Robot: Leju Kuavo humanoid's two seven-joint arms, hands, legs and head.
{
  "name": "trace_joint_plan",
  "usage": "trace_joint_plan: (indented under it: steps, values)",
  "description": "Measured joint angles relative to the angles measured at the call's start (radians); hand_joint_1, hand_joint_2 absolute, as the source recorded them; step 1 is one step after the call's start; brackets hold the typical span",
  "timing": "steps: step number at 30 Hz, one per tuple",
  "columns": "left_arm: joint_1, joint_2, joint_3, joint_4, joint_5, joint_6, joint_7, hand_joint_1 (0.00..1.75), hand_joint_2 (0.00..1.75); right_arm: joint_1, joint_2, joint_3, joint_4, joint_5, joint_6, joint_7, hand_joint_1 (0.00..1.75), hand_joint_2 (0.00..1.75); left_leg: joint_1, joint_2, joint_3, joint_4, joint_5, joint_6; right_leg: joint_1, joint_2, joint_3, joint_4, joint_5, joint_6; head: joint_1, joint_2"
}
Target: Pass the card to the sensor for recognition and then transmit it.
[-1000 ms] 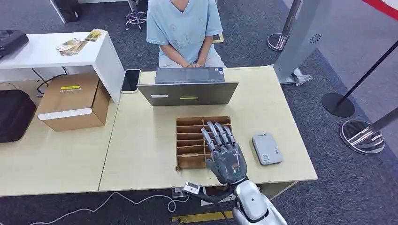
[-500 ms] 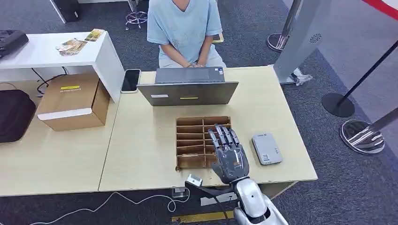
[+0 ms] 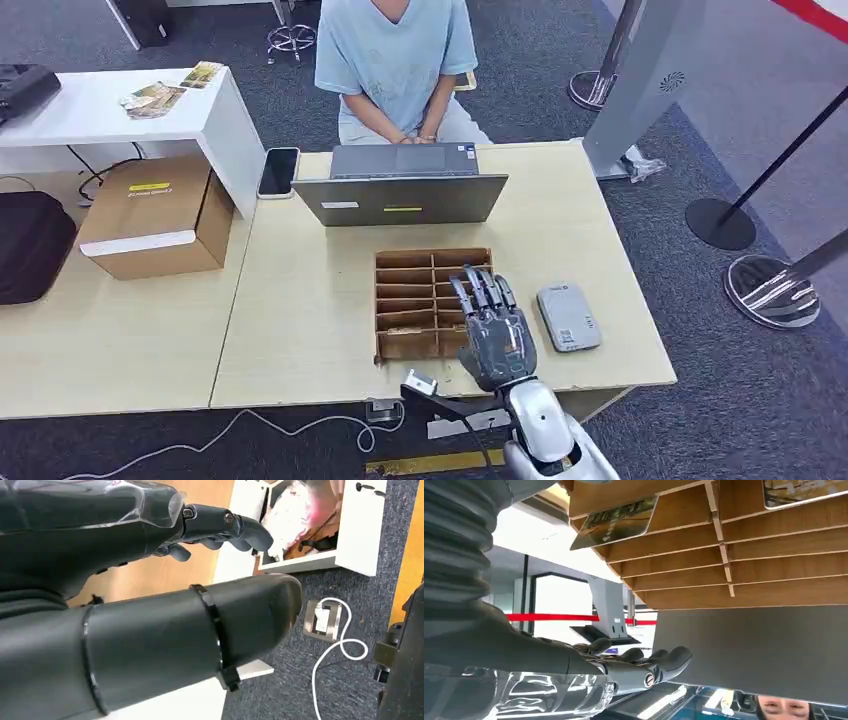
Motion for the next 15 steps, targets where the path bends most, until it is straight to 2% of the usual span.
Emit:
trace_joint_plan:
  steps: [4,9,15]
  values:
    - [0.0,0.0,0.0,0.0,0.004,0.0,0.0,0.0,0.0,0.0,-0.002,0.0,0.0,-0.002,0.002,0.013,0.0,1.75,0.0,0.0,0.0,0.0,0.0,0.0,0.0,0.0,0.0,0.0,0.0,0.0,0.0,0.0]
    - [0.0,0.0,0.0,0.0,0.009,0.0,0.0,0.0,0.0,-0.001,-0.016,0.0,0.0,0.001,0.035,0.079,0.0,1.75,0.0,0.0,0.0,0.0,0.0,0.0,0.0,0.0,0.0,0.0,0.0,0.0,0.0,0.0]
    - [0.0,0.0,0.0,0.0,0.02,0.0,0.0,0.0,0.0,0.002,-0.032,-0.003,-0.003,0.002,0.061,0.105,0.0,1.75,0.0,0.0,0.0,0.0,0.0,0.0,0.0,0.0,0.0,0.0,0.0,0.0,0.0,0.0]
